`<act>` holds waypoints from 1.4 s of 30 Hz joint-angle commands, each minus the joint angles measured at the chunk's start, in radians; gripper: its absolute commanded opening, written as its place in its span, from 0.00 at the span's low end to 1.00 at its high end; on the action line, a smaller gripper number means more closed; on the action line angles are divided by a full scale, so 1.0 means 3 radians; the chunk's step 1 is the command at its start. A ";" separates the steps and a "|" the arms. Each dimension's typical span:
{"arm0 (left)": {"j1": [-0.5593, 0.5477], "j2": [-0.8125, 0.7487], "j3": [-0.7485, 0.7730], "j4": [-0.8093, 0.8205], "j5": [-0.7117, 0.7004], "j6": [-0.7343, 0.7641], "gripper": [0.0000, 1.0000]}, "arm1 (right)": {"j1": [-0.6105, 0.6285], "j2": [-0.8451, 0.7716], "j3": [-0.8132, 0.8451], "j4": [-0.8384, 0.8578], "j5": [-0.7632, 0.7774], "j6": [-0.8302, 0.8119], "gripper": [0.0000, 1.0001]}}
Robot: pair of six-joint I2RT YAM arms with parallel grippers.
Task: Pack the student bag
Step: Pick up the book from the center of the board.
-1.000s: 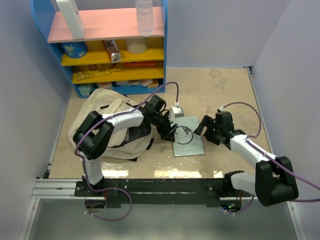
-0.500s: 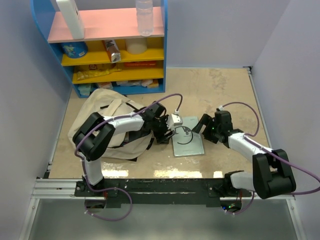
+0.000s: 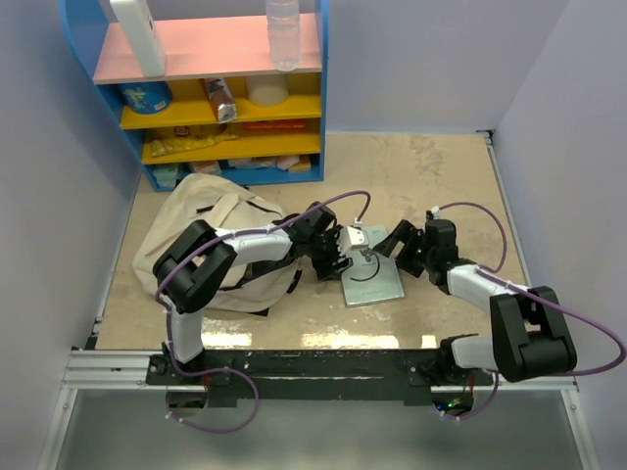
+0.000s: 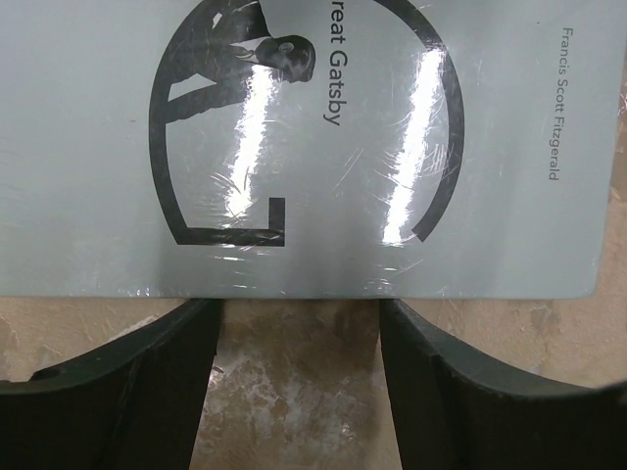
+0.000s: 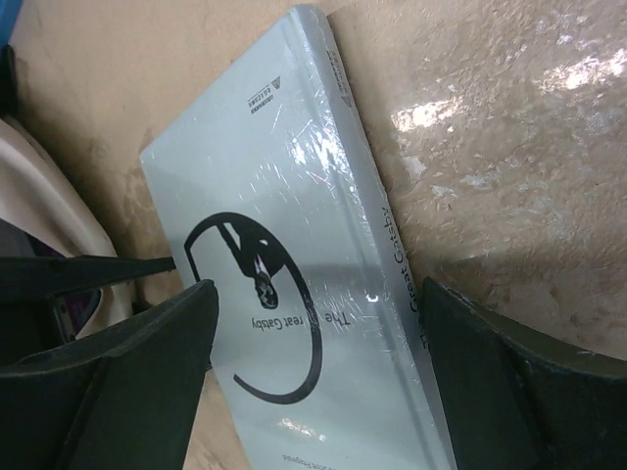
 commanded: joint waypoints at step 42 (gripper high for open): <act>0.0135 -0.0278 0.0243 0.0075 0.0458 -0.0398 0.70 | 0.0042 -0.0346 0.0066 -0.0169 -0.0982 -0.0303 0.06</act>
